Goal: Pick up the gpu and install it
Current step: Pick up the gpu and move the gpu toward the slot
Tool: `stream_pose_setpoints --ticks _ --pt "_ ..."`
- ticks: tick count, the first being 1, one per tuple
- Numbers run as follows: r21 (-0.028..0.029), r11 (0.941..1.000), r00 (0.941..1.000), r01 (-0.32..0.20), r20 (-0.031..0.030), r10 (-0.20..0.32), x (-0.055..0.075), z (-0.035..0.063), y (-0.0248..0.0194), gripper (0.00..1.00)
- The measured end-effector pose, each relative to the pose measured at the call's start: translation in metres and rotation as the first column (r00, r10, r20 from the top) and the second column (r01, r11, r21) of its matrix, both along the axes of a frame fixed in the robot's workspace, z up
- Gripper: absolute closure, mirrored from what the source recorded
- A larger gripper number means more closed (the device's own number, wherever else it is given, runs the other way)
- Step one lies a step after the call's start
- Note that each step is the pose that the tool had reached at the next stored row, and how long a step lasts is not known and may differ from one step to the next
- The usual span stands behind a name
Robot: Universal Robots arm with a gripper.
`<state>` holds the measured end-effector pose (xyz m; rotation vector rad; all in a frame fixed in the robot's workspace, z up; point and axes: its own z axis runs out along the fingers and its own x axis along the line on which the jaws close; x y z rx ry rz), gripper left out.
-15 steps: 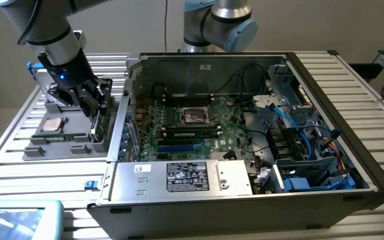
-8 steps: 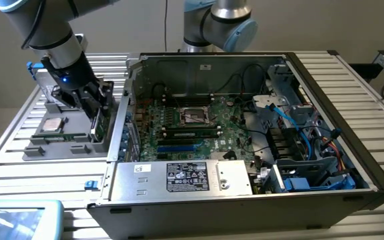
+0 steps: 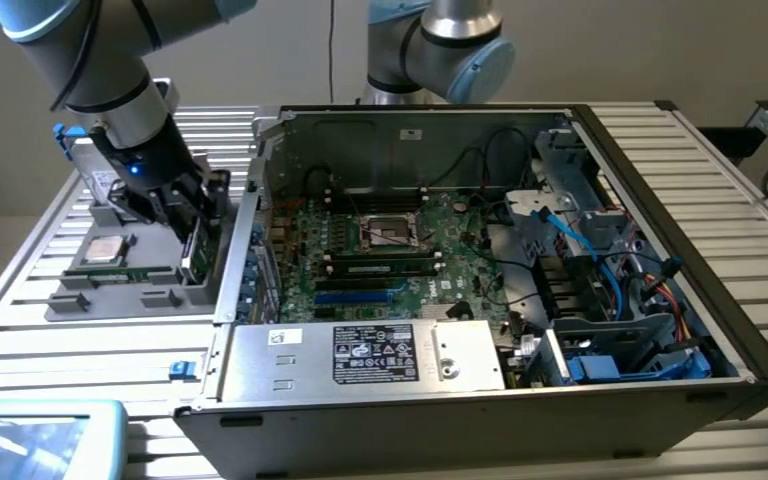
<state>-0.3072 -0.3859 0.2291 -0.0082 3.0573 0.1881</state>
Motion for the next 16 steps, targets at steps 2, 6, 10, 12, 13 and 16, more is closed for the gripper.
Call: stream_pose_setpoints --ticks 2,6,10,12,13,16 --pt "0.0 1.0 1.0 0.0 0.0005 0.0 0.0 -0.0023 0.0001 0.54" --pt "-0.0001 1.0 1.0 0.0 0.0004 0.0 0.0 -0.0045 0.001 0.54" --pt "-0.0008 1.0 1.0 0.0 0.0004 0.0 0.0001 -0.0053 0.0025 0.54" --pt "-0.0014 1.0 1.0 0.0 0.0004 0.0 0.0002 -0.0054 0.0047 0.54" --pt "-0.0014 1.0 1.0 0.0 0.0005 0.0 0.0002 -0.0054 0.0048 0.54" --pt "-0.0014 1.0 1.0 0.0 0.0004 0.0 0.0001 -0.0054 0.0046 0.54"
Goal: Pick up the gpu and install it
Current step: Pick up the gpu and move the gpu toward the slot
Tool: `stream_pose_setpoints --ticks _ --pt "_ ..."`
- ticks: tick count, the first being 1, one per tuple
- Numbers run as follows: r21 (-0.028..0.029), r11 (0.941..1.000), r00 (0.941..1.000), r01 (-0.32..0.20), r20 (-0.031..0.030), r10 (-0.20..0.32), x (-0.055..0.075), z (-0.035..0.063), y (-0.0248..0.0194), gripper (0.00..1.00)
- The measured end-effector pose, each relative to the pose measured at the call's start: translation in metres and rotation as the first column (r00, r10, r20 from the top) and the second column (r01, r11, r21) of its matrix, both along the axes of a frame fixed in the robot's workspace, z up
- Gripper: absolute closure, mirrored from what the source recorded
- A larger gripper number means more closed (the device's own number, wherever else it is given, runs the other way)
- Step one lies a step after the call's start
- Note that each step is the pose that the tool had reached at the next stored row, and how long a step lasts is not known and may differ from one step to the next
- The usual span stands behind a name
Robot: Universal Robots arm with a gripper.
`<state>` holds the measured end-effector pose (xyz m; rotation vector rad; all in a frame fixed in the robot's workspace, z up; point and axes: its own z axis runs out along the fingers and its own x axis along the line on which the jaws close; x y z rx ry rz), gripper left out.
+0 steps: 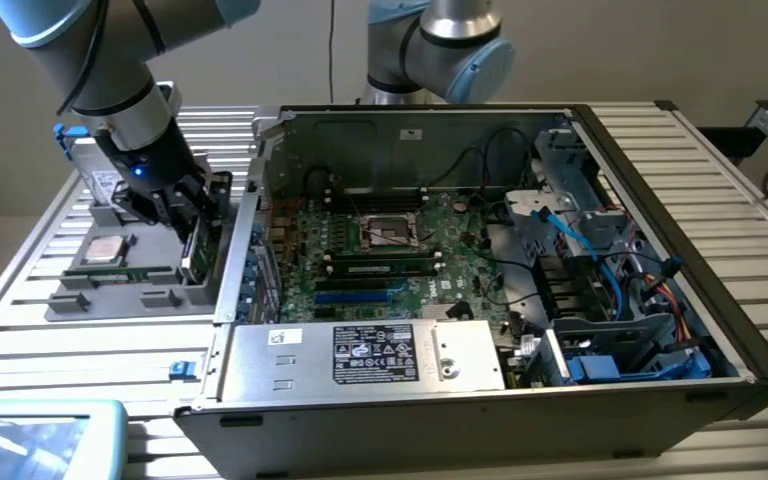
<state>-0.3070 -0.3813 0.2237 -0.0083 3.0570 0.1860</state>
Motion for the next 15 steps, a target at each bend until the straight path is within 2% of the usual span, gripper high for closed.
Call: stream_pose_setpoints --ticks 11,13,15 --pt "-0.0001 1.0 1.0 0.0 0.0 0.0 0.0 0.0005 -0.0003 0.56" --pt "0.0 1.0 1.0 0.0 0.0001 0.0 0.0 0.0005 -0.0004 0.69" --pt "0.0 1.0 1.0 0.0 0.0001 0.0 0.0 0.0005 -0.0004 0.72"
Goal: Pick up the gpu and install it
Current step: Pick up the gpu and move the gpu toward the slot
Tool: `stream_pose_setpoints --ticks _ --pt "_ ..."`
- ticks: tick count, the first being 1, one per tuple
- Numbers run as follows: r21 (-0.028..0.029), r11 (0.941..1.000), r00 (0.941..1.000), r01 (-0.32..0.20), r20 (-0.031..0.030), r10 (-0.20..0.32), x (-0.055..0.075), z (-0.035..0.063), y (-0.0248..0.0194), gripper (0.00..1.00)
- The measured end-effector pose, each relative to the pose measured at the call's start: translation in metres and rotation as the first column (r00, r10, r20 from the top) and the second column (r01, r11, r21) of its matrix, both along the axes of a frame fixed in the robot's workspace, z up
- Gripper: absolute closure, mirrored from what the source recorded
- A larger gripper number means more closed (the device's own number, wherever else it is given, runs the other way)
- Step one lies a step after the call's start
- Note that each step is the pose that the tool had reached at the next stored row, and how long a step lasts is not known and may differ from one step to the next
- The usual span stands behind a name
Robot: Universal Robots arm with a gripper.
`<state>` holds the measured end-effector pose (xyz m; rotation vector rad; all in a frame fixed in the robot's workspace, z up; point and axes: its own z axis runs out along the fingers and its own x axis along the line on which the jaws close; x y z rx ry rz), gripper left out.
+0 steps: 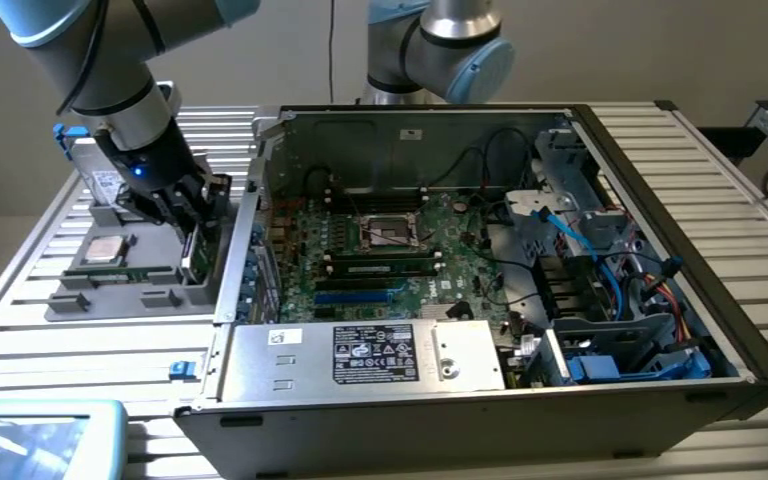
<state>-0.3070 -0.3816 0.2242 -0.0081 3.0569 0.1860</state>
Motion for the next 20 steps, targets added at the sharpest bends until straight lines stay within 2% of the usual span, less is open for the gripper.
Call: stream_pose_setpoints --ticks 6,20 --pt "-0.0001 1.0 1.0 0.0 -0.0002 0.0 0.0 0.0007 0.0 0.72" --pt "0.0 1.0 1.0 0.0 -0.0001 0.0 -0.001 0.064 -0.0004 0.72"
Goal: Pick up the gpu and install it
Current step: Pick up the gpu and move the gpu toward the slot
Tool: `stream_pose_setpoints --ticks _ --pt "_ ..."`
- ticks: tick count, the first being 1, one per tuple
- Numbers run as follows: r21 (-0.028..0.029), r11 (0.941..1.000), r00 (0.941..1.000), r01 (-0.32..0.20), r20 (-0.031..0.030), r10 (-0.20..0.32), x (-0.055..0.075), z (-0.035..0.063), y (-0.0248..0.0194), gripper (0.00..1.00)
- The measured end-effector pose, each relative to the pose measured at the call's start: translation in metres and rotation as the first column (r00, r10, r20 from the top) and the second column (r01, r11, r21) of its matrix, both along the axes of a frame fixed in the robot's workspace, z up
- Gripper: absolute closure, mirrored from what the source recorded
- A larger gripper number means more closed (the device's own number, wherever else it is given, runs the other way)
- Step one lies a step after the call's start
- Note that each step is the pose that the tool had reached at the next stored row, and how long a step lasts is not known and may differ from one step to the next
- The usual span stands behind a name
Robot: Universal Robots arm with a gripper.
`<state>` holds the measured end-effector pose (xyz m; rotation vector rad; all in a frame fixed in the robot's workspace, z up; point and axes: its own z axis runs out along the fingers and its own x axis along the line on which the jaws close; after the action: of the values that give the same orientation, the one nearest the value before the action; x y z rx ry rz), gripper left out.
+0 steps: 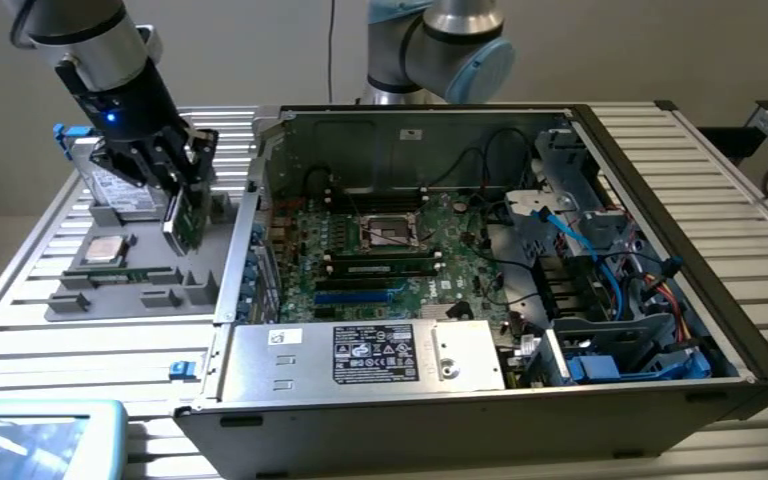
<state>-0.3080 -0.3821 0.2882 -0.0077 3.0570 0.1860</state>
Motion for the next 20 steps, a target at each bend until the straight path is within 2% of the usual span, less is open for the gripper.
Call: stream_pose_setpoints --ticks 8,12,15,20 --pt "-0.0001 1.0 1.0 0.001 -0.0005 -0.001 0.0 0.0364 -0.0006 0.72" --pt "0.0 1.0 1.0 0.003 -0.0036 -0.003 0.0 0.0545 -0.0017 0.72" --pt "0.0 1.0 1.0 0.006 -0.0082 -0.006 0.0 0.0673 -0.0027 0.72" --pt "-0.0001 1.0 0.9998 0.008 -0.0202 -0.008 0.001 0.0883 -0.0035 0.72"
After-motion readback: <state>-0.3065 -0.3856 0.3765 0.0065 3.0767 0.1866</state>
